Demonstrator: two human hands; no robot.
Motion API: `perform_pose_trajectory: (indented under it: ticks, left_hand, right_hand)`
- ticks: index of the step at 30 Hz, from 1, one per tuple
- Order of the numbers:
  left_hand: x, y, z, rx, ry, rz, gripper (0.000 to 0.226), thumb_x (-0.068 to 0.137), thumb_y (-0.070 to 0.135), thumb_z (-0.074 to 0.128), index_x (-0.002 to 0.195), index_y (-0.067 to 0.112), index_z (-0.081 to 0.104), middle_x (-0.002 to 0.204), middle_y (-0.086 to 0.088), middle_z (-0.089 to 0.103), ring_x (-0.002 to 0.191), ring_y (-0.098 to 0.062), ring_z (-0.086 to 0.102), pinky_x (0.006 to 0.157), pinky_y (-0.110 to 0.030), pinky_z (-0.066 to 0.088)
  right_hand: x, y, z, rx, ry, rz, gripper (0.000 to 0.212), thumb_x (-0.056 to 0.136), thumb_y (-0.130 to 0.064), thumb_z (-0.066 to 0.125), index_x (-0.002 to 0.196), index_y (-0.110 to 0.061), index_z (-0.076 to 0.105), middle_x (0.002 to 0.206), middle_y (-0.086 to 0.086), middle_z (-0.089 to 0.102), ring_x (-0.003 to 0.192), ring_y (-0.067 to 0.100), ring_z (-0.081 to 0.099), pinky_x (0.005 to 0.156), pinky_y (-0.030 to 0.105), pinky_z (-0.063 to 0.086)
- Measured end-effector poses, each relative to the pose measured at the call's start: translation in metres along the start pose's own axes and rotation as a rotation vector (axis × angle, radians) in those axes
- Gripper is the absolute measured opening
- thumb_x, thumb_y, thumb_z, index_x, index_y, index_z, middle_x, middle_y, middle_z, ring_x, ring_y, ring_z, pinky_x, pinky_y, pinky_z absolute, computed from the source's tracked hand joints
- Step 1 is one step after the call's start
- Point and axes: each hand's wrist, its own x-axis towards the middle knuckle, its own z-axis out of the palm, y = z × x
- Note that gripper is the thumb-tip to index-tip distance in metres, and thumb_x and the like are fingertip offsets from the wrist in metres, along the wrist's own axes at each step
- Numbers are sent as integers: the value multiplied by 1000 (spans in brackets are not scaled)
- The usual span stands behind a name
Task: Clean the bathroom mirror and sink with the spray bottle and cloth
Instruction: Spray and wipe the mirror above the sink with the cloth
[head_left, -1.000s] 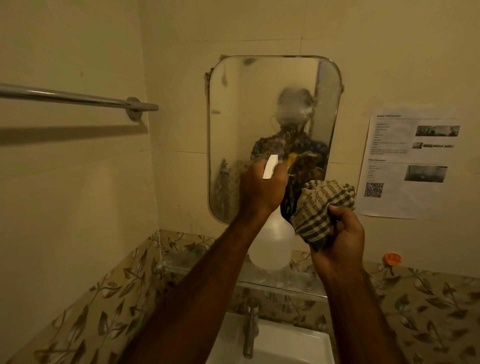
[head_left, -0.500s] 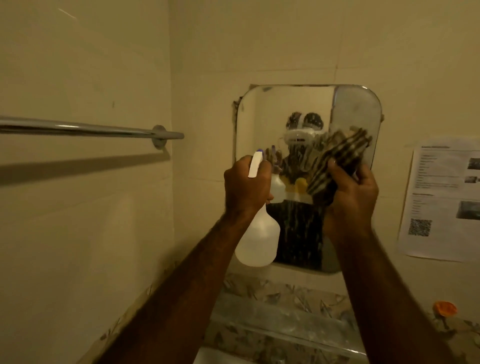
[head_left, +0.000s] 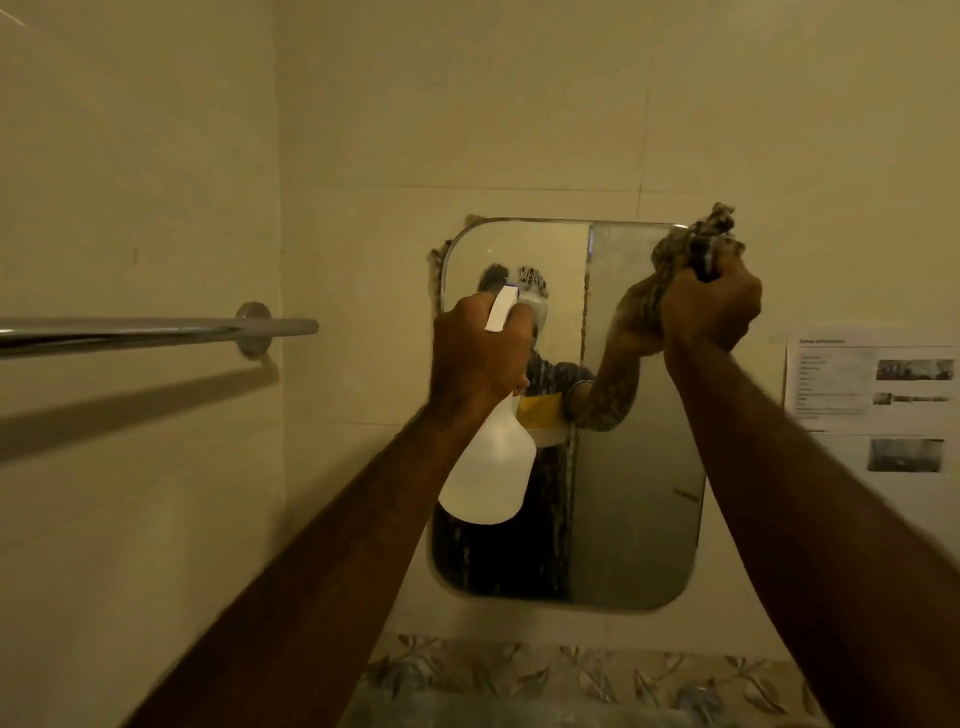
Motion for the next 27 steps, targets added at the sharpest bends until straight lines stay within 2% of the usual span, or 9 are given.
perform_pose_trajectory:
  ticks: [3, 5, 10, 16, 19, 22, 27]
  left_hand:
    - [7, -9, 0, -34, -22, -18, 23, 96, 28, 55, 99, 9, 68, 80, -8, 70, 53, -19, 68, 46, -28, 58]
    - [9, -16, -4, -27, -16, -25, 24, 96, 28, 55, 100, 8, 68, 81, -8, 71, 54, -19, 68, 46, -28, 58]
    - [14, -35, -22, 10, 1, -1, 24, 96, 27, 56, 102, 7, 69, 84, -8, 73, 63, -21, 72, 51, -38, 62]
    - [22, -54, -46, 82, 53, 18, 25, 96, 30, 57, 104, 10, 69, 86, -4, 73, 64, -19, 72, 54, -38, 63]
    - [24, -56, -54, 107, 73, 30, 23, 96, 30, 57, 101, 10, 67, 80, -3, 70, 58, -18, 69, 55, -33, 61]
    - [25, -56, -60, 94, 80, 14, 16, 96, 28, 57, 97, 13, 64, 71, 4, 65, 54, -17, 67, 54, -32, 60]
    - [26, -61, -68, 107, 106, 15, 18, 94, 29, 58, 94, 13, 66, 79, -7, 70, 59, -24, 69, 60, -44, 63]
  right_hand:
    - [-1, -2, 12, -139, 15, -44, 38, 96, -24, 61, 133, -21, 64, 133, 5, 56, 106, 13, 58, 91, 21, 43]
    - [-1, -3, 19, -193, 21, -70, 37, 97, -26, 61, 134, -20, 63, 135, 7, 54, 113, 21, 62, 89, 21, 40]
    - [-16, -12, 42, -261, 6, -139, 35, 97, -28, 58, 132, -25, 64, 138, 7, 52, 115, 27, 62, 97, 31, 47]
    - [-34, -24, 85, -270, -9, -229, 33, 96, -33, 59, 129, -30, 66, 132, 5, 52, 109, 23, 62, 85, 27, 47]
    - [-49, -27, 103, -303, -42, -312, 33, 96, -38, 60, 128, -29, 66, 127, 5, 52, 99, 16, 56, 80, 27, 49]
    - [-65, -29, 118, -334, -97, -409, 35, 95, -43, 62, 127, -29, 64, 124, 6, 52, 97, 19, 58, 78, 31, 55]
    - [-81, -26, 133, -387, -190, -567, 38, 96, -39, 65, 134, -37, 59, 123, 7, 52, 96, 16, 50, 69, 26, 41]
